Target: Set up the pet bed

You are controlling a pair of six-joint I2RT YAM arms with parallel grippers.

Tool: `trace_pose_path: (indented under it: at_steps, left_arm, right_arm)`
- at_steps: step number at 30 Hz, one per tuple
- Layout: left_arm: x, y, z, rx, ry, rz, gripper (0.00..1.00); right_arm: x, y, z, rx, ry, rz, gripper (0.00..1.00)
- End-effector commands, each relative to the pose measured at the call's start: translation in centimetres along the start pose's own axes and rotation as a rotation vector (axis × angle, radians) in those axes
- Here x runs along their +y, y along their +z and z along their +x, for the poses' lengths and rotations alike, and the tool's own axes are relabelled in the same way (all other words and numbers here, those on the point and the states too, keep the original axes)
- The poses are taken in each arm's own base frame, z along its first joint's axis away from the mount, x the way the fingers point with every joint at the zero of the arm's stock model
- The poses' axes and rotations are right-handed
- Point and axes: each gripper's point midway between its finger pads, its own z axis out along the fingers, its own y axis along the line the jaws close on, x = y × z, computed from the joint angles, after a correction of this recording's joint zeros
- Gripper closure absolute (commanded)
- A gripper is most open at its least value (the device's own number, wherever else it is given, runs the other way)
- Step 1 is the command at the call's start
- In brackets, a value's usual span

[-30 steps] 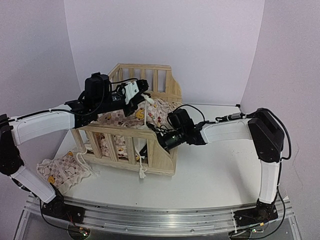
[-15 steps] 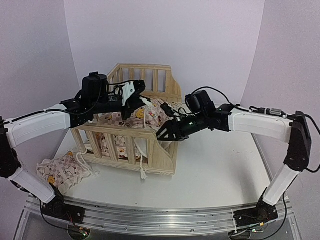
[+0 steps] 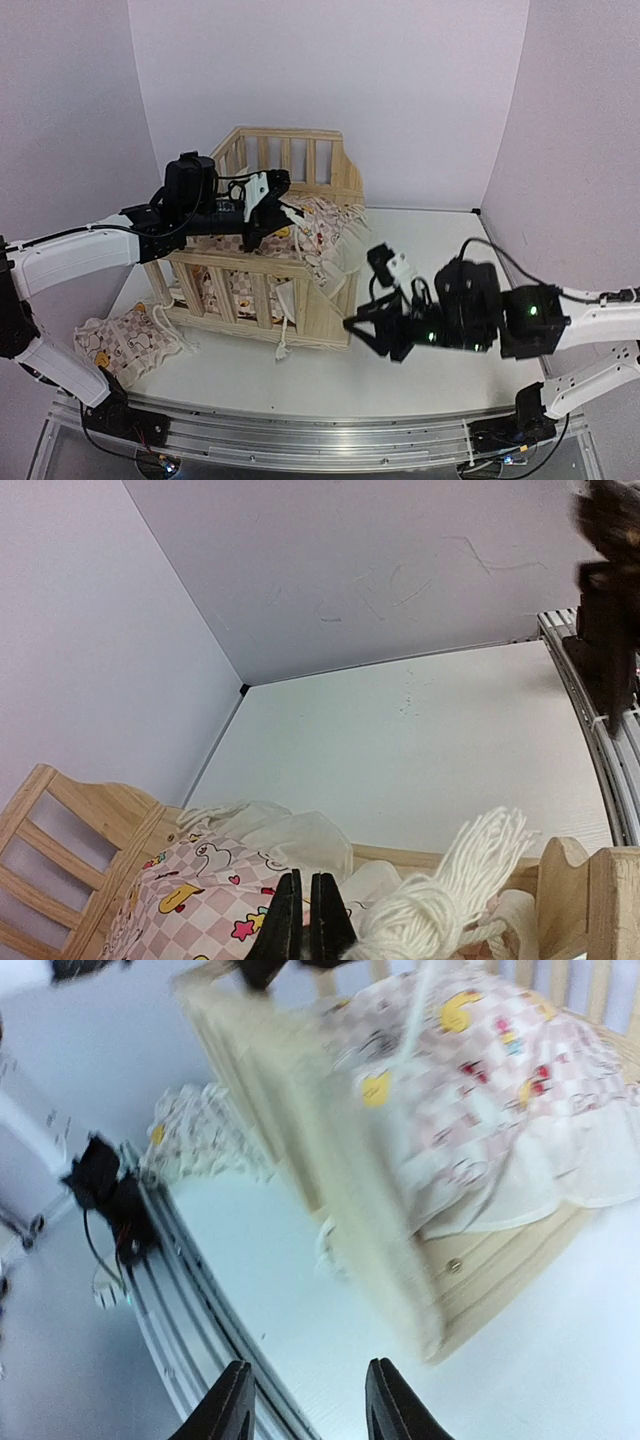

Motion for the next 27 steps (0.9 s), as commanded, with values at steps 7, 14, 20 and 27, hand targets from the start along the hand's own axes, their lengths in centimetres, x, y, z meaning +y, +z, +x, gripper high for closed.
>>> trace_pose_path:
  at_steps: [7,14,20,27]
  left_arm:
    - [0.2,-1.0,-2.7,-0.079,0.033,-0.020,1.00]
    - [-0.2,-1.2,-3.2,-0.117,0.039,-0.013,1.00]
    - [-0.5,-1.3,-3.5,-0.167,0.066,-0.009,1.00]
    - [-1.3,-1.2,-3.7,-0.211,0.093,0.031,1.00]
  right_arm:
    - [4.2,8.3,6.5,-0.254,-0.168,0.087,0.59]
    - [3.8,13.6,6.5,-0.445,-0.089,0.226,0.53]
    - [2.5,16.4,8.2,-0.477,0.010,0.326,0.42]
    - [1.0,17.7,8.6,-0.539,0.117,0.411,0.44]
